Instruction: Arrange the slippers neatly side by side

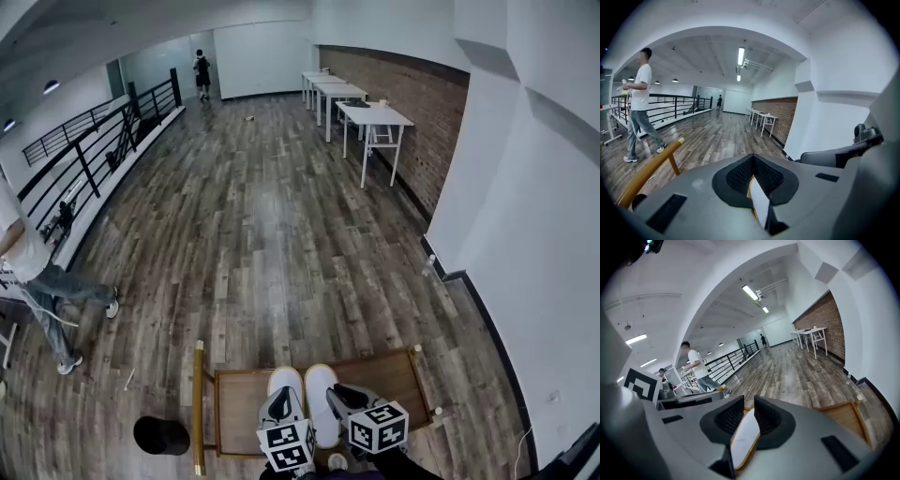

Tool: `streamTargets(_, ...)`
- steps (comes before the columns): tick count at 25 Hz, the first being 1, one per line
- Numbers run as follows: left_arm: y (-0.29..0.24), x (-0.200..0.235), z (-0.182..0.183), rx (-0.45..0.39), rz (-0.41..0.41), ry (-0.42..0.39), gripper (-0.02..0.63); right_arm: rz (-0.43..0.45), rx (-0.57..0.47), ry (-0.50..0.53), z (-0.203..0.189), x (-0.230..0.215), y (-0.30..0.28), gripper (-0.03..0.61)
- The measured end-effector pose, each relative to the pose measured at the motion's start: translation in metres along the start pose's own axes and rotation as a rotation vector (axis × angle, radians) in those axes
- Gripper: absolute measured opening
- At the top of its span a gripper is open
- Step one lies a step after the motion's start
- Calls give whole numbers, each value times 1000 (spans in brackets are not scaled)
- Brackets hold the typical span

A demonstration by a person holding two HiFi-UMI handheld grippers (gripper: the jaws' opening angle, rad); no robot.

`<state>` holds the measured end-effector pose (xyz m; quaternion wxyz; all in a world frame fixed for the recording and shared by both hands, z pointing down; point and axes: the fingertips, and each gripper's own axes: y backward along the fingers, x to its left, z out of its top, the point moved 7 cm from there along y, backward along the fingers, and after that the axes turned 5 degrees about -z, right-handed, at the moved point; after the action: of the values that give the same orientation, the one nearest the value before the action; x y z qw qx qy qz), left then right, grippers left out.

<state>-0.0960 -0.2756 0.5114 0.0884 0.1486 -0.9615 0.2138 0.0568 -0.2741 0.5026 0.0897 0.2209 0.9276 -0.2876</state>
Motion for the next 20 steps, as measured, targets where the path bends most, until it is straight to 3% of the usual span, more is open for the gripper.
streamTargets(11,12,-6,-7,6,9,-38,0,-54,2,52,-15,8,5,64)
streamTargets(16,20,0,-19,33,3,-29,0,-106,-9,42,-17,1,9,-2)
streamTargets(20,25,3,-19,28,7,-30,0,-110,-6,34,-18,0,9,-2)
